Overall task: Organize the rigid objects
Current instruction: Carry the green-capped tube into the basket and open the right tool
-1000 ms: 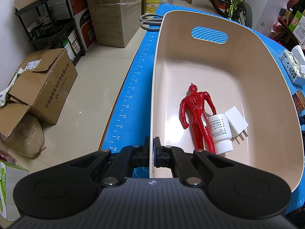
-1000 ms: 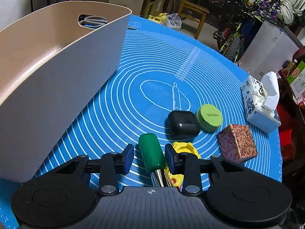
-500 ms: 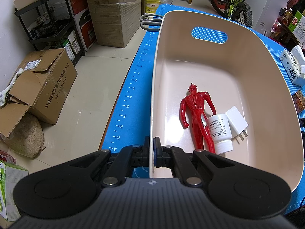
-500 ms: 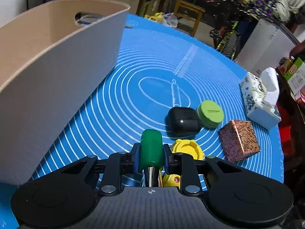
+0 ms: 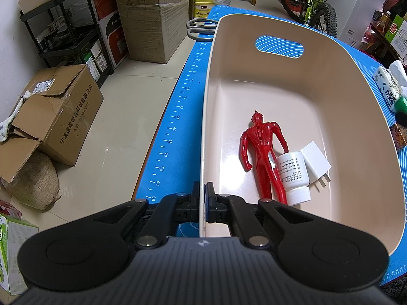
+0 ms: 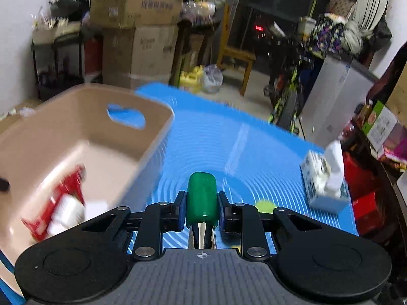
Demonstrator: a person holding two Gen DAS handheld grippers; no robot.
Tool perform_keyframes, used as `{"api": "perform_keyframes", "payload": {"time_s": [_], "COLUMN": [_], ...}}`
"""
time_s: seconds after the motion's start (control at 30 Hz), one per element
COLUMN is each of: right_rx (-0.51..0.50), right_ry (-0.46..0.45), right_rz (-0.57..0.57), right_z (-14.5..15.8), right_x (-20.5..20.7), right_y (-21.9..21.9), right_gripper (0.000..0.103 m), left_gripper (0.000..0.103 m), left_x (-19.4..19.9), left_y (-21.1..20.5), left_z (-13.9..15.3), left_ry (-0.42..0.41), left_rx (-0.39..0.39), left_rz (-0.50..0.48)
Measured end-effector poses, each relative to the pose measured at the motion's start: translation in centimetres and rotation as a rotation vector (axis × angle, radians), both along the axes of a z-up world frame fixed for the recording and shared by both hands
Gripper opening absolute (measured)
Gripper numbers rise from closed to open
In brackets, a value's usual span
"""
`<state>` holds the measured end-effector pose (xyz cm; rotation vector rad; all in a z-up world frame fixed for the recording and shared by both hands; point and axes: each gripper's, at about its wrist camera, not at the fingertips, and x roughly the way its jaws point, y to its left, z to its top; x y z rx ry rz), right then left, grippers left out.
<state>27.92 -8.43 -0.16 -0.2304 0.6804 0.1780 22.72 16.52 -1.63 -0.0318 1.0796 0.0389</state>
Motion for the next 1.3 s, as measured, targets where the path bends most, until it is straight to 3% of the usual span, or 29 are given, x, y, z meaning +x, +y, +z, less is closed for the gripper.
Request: {"api": "perform_keyframes", "payload": {"time_s": [0.13,0.37,0.77,1.23,1.3], "right_rx": [0.034,0.065,0.008,-0.093,-0.094], "right_ry": [-0.041,-0.029,0.142,0.346,0.346], "right_rz": [0.030,0.090,0.206,0.176,0.181], "right_z": [1.7,2.5,-0.5,-4.4,-4.3], "right_x": [0.2,1.5,2.9,4.5,4.4], "right_y": [2.0,6.1,14.1,15.6,15.4], "right_gripper": [0.033,0.033,0.033,0.033,0.038], "left_gripper": [0.005,0.005,0.004,0.004,0.004], "left_x": [0.0,0.0,0.0,0.1,0.1], "left_y": [0.0,0.1,0.1,0.1,0.1], "left_z": [0.0,0.0,0.0,-0.2,-0.2], "left_ry": [0.000,0.000,0.000,0.000,0.000], "left_rx": [0.001,0.001,0.002,0.004,0.002], "left_rz": [0.000,0.000,0.001,0.000,0.001]}}
